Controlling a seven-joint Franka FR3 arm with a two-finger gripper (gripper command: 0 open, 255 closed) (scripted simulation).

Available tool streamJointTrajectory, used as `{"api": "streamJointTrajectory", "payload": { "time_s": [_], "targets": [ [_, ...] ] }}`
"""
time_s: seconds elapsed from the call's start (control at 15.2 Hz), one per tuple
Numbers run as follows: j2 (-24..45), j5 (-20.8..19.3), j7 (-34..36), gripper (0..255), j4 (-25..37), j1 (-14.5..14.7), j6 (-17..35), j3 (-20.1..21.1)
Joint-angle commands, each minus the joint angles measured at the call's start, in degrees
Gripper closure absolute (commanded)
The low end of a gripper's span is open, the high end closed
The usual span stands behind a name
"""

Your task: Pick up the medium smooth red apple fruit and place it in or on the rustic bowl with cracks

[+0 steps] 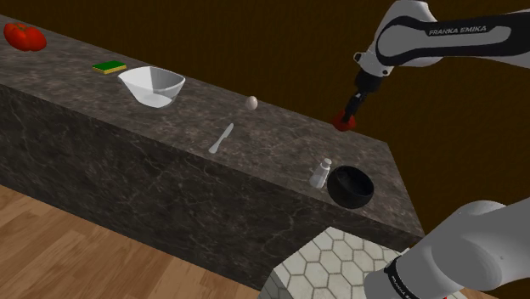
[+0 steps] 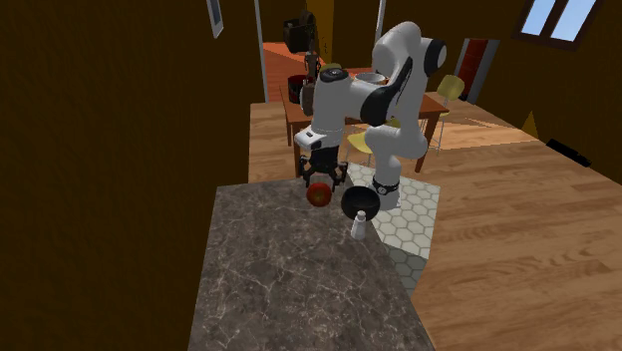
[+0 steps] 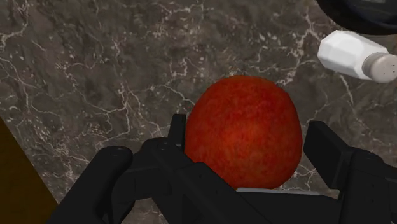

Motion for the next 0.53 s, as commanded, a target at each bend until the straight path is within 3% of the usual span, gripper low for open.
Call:
{"api": "streamJointTrajectory", "payload": {
  "time_s": [0.0, 0.46],
  "targets": [
    [-3.49, -0.34, 0.76, 255, -2.63, -0.06, -0.91, 0.62],
    [-20.53, -0.39, 4.04, 255, -14.07, -0.21, -6.82, 4.04]
  ]
}}
